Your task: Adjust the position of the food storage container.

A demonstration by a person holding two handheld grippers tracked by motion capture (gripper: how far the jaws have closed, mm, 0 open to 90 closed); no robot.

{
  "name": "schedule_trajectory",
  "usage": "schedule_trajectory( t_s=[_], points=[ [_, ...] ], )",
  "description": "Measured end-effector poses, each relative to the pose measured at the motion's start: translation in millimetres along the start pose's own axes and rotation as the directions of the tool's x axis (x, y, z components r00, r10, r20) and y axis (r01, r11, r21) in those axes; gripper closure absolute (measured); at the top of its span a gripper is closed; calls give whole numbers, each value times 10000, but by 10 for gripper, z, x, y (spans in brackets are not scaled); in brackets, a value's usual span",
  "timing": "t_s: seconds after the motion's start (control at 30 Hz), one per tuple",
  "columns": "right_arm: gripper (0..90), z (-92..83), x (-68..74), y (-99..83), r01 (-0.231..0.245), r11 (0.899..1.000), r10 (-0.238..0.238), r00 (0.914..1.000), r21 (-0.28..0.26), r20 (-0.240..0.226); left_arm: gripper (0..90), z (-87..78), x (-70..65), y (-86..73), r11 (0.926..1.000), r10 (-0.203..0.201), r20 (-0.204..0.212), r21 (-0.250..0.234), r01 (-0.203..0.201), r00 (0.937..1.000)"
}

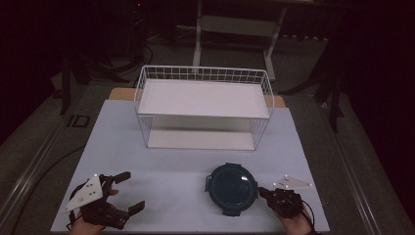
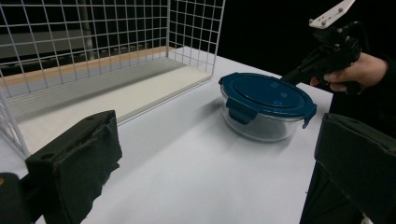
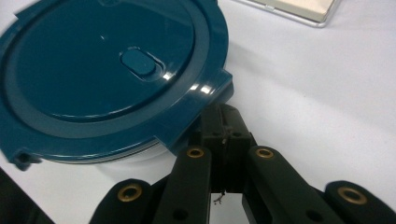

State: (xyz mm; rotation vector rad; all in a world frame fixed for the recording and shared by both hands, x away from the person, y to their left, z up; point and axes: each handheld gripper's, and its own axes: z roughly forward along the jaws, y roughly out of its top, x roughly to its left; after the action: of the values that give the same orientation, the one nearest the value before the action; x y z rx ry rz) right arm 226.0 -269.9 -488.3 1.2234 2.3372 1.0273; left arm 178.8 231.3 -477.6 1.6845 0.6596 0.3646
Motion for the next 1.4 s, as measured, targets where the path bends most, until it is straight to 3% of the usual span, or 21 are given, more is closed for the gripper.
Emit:
schedule_trajectory(
  t_s=[0.17, 0.3, 0.7, 1.17, 1.4],
  points=[
    [900, -79, 8, -24, -25, 9999, 27, 9999, -108, 145, 4, -5, 1, 1, 10000, 18, -15, 2, -18, 10000],
    [900, -13, 17, -55, -70, 9998, 71, 9999, 168, -85, 4, -9, -7, 1, 10000, 31, -4, 3, -31, 10000],
    [900, 60, -22, 41, -300, 9995, 303, 9990, 113, -337, 4, 19, -10, -4, 10000, 7, 40, 90, -7, 10000],
    [900, 291, 201, 250, 337, 9992, -314, 9939, 198, -1061, 4, 35, -16, -8, 9999, 2, 117, 153, -4, 9999],
    [900, 376, 239, 325, 305, 9993, -276, 9917, 212, -1252, 4, 53, -30, -10, 9997, 58, 182, 225, -62, 9998]
  ],
)
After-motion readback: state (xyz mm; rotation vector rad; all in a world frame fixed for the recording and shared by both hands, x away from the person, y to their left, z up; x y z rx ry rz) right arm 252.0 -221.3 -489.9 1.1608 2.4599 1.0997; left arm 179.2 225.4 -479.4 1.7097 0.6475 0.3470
